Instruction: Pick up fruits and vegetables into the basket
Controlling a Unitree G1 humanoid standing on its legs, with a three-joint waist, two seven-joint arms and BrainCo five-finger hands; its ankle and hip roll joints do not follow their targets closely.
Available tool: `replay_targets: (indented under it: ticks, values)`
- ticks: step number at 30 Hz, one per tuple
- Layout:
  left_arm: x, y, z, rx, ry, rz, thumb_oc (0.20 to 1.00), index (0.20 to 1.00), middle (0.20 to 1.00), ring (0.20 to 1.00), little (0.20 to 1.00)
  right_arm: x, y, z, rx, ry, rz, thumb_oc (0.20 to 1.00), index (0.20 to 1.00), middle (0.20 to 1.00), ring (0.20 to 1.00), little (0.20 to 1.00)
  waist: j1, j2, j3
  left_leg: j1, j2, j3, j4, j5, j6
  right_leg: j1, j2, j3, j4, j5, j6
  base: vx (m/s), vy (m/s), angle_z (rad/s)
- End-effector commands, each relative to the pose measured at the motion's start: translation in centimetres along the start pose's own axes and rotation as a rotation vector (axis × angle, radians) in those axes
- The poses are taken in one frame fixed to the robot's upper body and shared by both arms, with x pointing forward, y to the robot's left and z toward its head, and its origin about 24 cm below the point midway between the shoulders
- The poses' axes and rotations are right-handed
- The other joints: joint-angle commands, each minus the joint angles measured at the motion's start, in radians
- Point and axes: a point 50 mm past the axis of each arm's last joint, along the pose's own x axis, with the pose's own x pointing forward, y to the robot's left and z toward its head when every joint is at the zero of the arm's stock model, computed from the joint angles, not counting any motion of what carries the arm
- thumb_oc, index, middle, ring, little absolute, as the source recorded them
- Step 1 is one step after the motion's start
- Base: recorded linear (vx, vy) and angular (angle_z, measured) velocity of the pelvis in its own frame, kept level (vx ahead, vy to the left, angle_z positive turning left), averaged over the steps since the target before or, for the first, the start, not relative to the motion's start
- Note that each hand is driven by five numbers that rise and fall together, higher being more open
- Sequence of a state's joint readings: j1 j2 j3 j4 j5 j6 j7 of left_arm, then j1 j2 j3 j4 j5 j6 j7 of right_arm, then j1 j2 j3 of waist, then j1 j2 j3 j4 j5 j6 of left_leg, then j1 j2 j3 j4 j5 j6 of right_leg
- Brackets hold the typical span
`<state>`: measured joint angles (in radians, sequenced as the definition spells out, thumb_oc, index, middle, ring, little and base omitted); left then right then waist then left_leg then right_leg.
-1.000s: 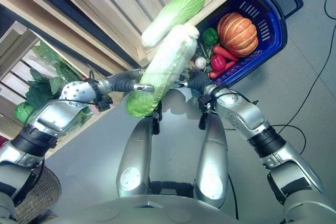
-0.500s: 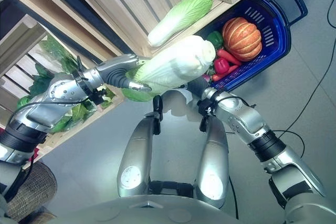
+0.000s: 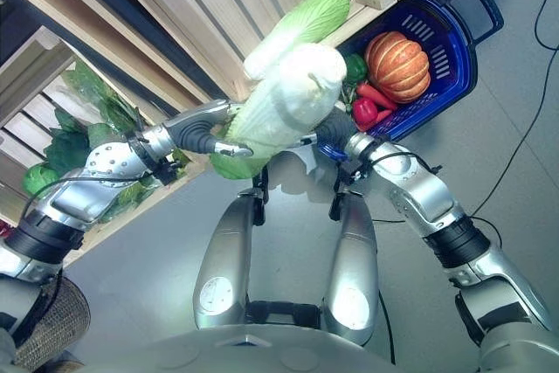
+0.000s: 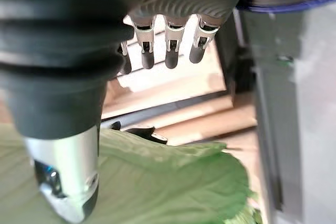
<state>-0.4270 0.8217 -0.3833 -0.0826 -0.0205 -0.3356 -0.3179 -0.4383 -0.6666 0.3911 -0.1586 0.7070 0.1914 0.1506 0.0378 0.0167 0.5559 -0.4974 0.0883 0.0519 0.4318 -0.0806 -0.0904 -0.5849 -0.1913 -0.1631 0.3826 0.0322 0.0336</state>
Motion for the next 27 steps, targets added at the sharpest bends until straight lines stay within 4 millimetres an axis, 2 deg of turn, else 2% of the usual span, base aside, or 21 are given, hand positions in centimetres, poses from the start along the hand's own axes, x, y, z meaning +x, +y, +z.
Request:
replay_targets:
  ticks: [1, 8, 10, 18, 22, 27]
  values:
    - [-0.3, -0.3, 4.0, -0.006, -0.244, 0.020, 0.200, 0.200, 0.200, 0.200, 0.200, -0.3, 1.2, 5.0, 0.009, -0.283, 0.051, 1.000, 1.000, 1.000, 1.000, 1.000, -0.024, -0.030, -0.036, 0.001, -0.036, 0.085, -0.051, 0.003, 0.072, 0.076, 0.015, -0.014, -0.002, -0.080, 0.060, 0.00, 0.000, 0.00]
    - [-1.3, 0.3, 3.9, -0.016, -0.239, 0.083, 0.200, 0.200, 0.200, 0.200, 0.200, -2.1, -1.3, 4.1, 0.004, -0.276, -0.068, 1.000, 1.000, 1.000, 1.000, 1.000, -0.038, -0.044, -0.036, 0.013, -0.034, 0.088, -0.050, -0.006, 0.076, 0.089, 0.026, -0.008, -0.009, -0.076, 0.061, 0.00, -0.019, -0.02]
    - [-1.8, 1.1, 3.8, -0.026, -0.236, 0.139, 0.200, 0.200, 0.200, 0.200, 0.200, -3.4, -2.9, 3.9, -0.023, -0.265, -0.140, 1.000, 1.000, 1.000, 1.000, 1.000, -0.045, -0.050, -0.036, 0.020, -0.031, 0.090, -0.052, -0.007, 0.076, 0.097, 0.030, -0.006, -0.012, -0.075, 0.061, 0.00, 0.000, 0.00]
    - [-2.6, 2.0, 3.3, -0.027, -0.230, 0.253, 0.200, 0.200, 0.200, 0.200, 0.200, -5.5, -5.0, 3.2, -0.023, -0.262, -0.245, 1.000, 1.000, 1.000, 1.000, 1.000, -0.058, -0.059, -0.036, 0.029, -0.028, 0.095, -0.052, -0.011, 0.076, 0.107, 0.039, 0.000, -0.015, -0.075, 0.058, 0.00, 0.000, 0.00]
    - [-3.0, 2.2, 2.7, -0.062, -0.194, 0.306, 0.200, 0.200, 0.200, 0.200, 0.200, -6.3, -5.1, 2.9, -0.018, -0.262, -0.244, 1.000, 1.000, 1.000, 1.000, 1.000, -0.066, -0.062, -0.036, 0.031, -0.027, 0.098, -0.049, -0.013, 0.079, 0.104, 0.044, 0.006, -0.008, -0.078, 0.059, 0.00, 0.000, 0.00]
    - [-2.5, 1.8, 2.3, -0.054, -0.154, 0.284, 0.200, 0.200, 0.200, 0.200, 0.200, -5.7, -3.6, 3.1, -0.024, -0.266, -0.132, 1.000, 1.000, 1.000, 1.000, 1.000, -0.070, -0.060, -0.036, 0.029, -0.028, 0.100, -0.041, -0.015, 0.080, 0.102, 0.044, 0.011, -0.004, -0.079, 0.058, 0.00, 0.002, -0.01]
